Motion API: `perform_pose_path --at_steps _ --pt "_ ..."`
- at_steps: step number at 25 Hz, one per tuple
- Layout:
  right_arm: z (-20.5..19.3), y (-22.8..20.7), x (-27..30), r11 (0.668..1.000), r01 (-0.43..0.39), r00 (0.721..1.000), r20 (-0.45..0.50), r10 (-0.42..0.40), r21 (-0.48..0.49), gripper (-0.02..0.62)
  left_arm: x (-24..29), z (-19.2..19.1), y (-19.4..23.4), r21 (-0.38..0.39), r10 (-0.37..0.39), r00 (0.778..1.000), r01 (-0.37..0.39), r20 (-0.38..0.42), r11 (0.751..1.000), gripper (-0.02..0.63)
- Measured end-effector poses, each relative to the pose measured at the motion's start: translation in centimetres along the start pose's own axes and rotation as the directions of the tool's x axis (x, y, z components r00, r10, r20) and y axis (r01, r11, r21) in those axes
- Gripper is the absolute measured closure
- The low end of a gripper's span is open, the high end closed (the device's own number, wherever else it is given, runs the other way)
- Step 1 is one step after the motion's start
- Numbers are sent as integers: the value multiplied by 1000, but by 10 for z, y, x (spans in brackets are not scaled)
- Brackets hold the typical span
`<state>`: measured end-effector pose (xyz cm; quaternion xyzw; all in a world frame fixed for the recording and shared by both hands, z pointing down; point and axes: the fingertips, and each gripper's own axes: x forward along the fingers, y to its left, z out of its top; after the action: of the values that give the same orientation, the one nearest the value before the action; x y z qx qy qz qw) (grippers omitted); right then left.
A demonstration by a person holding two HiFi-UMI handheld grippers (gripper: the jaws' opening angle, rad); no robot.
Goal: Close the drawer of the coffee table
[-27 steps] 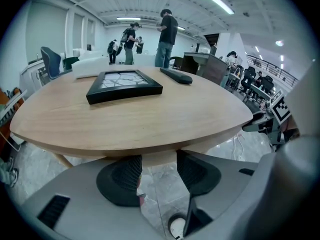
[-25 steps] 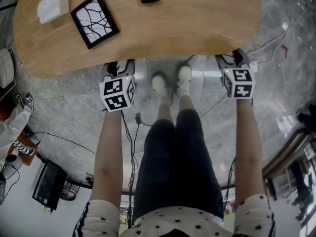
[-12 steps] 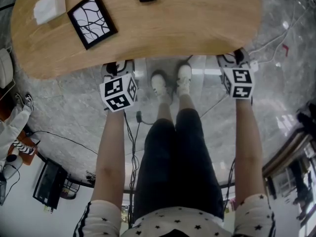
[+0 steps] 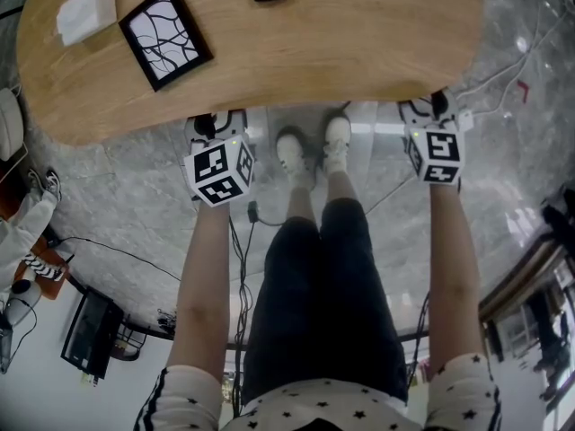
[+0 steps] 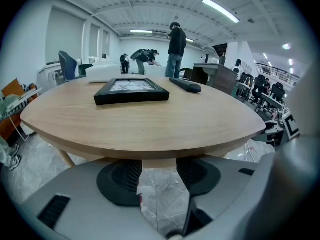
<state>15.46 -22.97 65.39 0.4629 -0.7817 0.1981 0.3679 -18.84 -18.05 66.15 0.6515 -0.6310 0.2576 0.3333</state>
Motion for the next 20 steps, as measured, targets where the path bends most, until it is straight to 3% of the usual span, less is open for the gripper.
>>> perform_pose_path --at_steps 11,20 --pt "-1 -3 4 1000 29 998 55 -30 8 336 4 3 1 6 23 998 -23 58 1000 383" --pt "-4 -6 -3 988 118 992 27 -121 96 337 -1 -2 -1 -37 6 1000 -5 28 999 383"
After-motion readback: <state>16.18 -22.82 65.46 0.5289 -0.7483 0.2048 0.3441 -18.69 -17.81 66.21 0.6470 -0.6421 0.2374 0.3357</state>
